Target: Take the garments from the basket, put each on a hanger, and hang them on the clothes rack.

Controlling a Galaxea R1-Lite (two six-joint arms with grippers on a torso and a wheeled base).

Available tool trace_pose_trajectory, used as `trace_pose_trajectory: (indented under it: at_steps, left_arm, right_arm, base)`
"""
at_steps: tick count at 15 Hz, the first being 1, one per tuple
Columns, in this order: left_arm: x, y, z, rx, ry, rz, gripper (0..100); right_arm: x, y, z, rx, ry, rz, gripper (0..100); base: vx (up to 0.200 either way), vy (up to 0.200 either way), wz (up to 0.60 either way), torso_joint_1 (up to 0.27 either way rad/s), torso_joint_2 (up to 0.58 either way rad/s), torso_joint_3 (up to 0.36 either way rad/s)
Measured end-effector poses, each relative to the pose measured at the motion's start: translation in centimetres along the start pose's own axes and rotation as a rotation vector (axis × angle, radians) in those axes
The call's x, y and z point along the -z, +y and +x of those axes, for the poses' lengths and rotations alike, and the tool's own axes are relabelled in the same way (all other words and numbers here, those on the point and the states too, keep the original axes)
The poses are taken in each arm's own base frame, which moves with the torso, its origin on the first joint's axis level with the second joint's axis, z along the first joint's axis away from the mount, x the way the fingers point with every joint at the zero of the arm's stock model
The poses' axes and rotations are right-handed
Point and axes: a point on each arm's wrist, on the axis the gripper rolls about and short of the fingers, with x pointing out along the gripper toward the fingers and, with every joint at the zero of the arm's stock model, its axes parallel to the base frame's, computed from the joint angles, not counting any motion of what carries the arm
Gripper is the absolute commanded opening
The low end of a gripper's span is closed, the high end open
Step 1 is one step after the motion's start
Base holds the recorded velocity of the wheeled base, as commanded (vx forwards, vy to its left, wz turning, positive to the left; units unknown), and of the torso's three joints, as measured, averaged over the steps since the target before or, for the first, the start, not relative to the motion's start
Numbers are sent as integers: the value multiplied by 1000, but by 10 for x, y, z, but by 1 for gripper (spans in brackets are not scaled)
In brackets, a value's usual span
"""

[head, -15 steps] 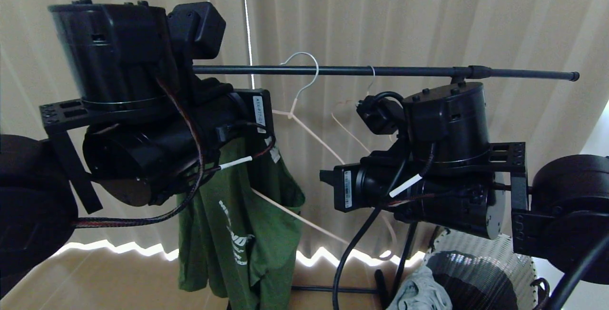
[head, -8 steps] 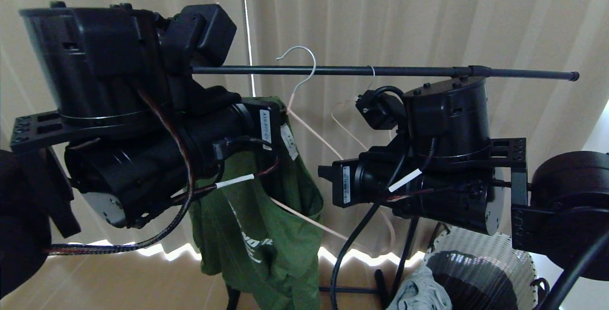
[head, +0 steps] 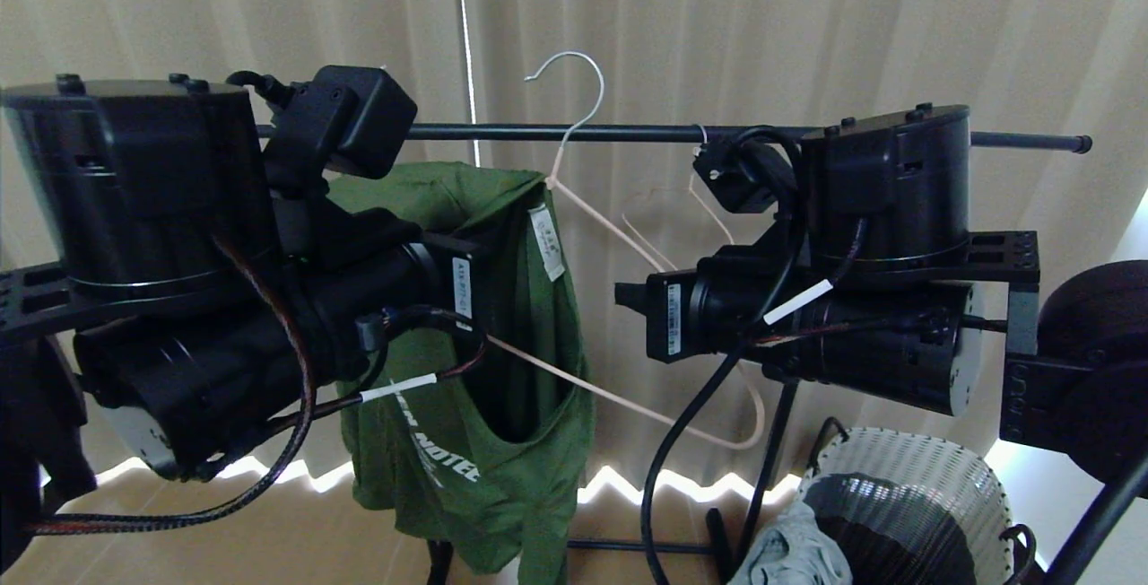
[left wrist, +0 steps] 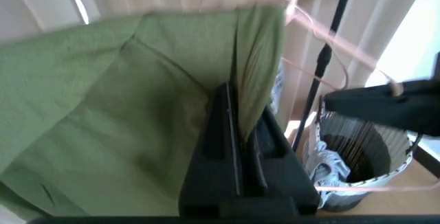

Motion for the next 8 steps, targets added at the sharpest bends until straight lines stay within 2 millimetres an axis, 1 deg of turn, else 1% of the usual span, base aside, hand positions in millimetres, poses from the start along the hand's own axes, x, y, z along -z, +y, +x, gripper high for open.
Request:
trace_pose_trajectory:
  at_steps: [2,3,5,8]
  left_arm:
    - [1,1,-2,-1,1,0,0]
    - [1,1,-3,-1,1,0,100]
    - [1,2,-6,4,-1,1,100]
    - [-2,2,-14,97,-17,-4,100]
  right_arm:
    - [-1,0,-1,0,-6,-15,0]
    - [-2,0,-2,-1,-7,-20,0]
    - [-3,0,-3,-1,-16,-20,0]
    - [-6,-2,-5,5,-23,-42,0]
  base:
    - [0,0,0,0,0,0]
    - [0,0,0,0,0,0]
    - [0,0,0,0,0,0]
    - [0,0,0,0,0,0]
